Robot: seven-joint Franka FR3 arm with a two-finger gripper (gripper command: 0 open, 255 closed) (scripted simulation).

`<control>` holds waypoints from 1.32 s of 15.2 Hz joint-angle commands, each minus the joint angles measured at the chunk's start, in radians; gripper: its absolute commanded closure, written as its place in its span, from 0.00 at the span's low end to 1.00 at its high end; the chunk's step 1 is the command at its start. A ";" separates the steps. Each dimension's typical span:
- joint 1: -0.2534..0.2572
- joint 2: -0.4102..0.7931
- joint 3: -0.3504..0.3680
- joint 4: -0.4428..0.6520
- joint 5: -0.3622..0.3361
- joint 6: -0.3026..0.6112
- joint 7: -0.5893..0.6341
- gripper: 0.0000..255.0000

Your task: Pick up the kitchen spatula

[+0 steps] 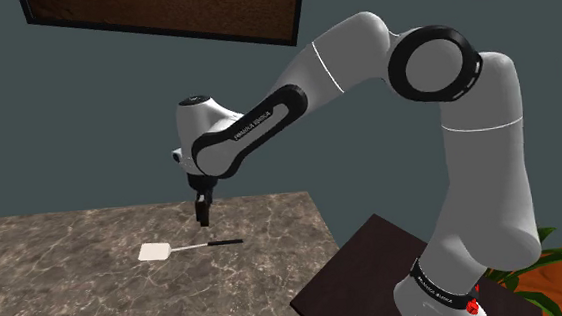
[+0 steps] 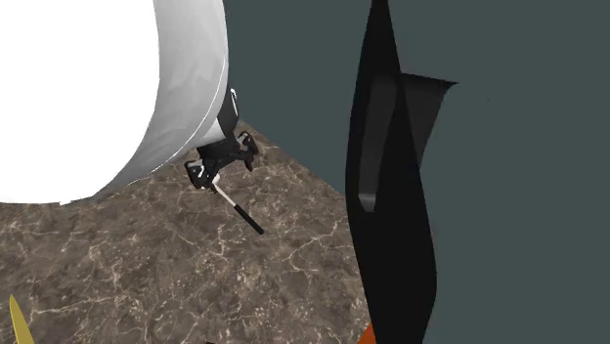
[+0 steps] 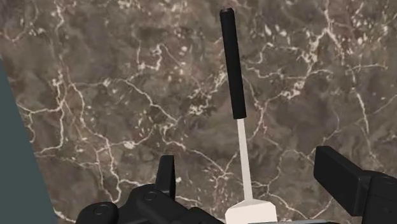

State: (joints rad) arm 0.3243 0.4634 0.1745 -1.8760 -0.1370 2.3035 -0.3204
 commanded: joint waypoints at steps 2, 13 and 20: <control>0.030 0.103 0.004 0.079 -0.029 0.003 -0.011 0.00; 0.067 0.264 -0.007 0.162 -0.066 0.061 -0.010 0.00; 0.068 0.264 -0.007 0.161 -0.067 0.062 -0.009 1.00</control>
State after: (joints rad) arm 0.3921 0.7272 0.1675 -1.7145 -0.2035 2.3651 -0.3294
